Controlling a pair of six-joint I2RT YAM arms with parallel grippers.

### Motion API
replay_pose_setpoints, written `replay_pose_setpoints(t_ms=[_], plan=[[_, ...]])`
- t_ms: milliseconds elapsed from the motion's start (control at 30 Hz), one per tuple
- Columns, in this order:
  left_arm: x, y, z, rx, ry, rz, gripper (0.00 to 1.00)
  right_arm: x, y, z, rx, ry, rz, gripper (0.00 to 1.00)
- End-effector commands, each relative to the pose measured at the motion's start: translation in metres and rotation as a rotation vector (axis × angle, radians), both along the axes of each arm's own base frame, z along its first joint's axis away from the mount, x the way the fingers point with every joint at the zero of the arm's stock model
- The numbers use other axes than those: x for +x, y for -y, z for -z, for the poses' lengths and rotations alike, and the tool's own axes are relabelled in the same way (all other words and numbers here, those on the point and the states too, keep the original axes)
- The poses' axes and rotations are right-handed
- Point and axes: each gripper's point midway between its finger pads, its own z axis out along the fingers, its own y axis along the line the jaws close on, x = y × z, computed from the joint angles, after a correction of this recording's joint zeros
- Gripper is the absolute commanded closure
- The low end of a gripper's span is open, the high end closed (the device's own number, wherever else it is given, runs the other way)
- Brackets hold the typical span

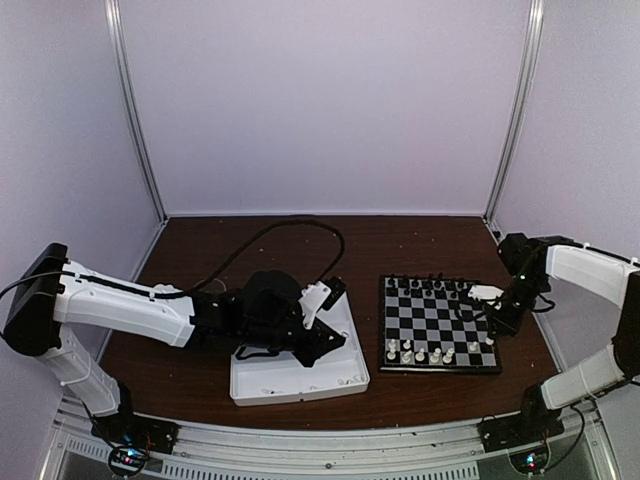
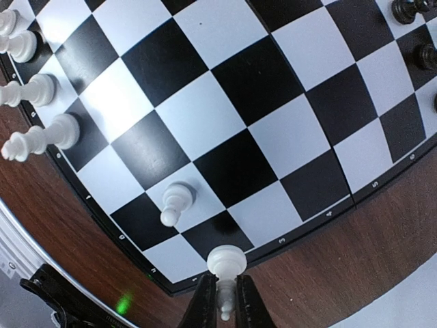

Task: Set up the chess pieces on the board
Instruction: Pick up the bishop from the chessboard.

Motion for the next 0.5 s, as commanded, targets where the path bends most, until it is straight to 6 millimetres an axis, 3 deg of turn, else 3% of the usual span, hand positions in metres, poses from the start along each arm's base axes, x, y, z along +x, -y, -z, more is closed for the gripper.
replay_pose_setpoints(t_ms=[0,200,467], plan=[[-0.001,0.009,-0.008,-0.025,0.015,0.024,0.98,-0.001,0.001,-0.026,0.004,0.051,0.012,0.95],[-0.001,0.010,-0.007,-0.025,0.010,0.027,0.98,-0.013,-0.028,-0.037,0.091,0.041,-0.067,0.94],[0.000,0.008,-0.006,-0.022,0.010,0.017,0.98,-0.022,-0.059,-0.018,0.082,0.003,-0.189,0.94]])
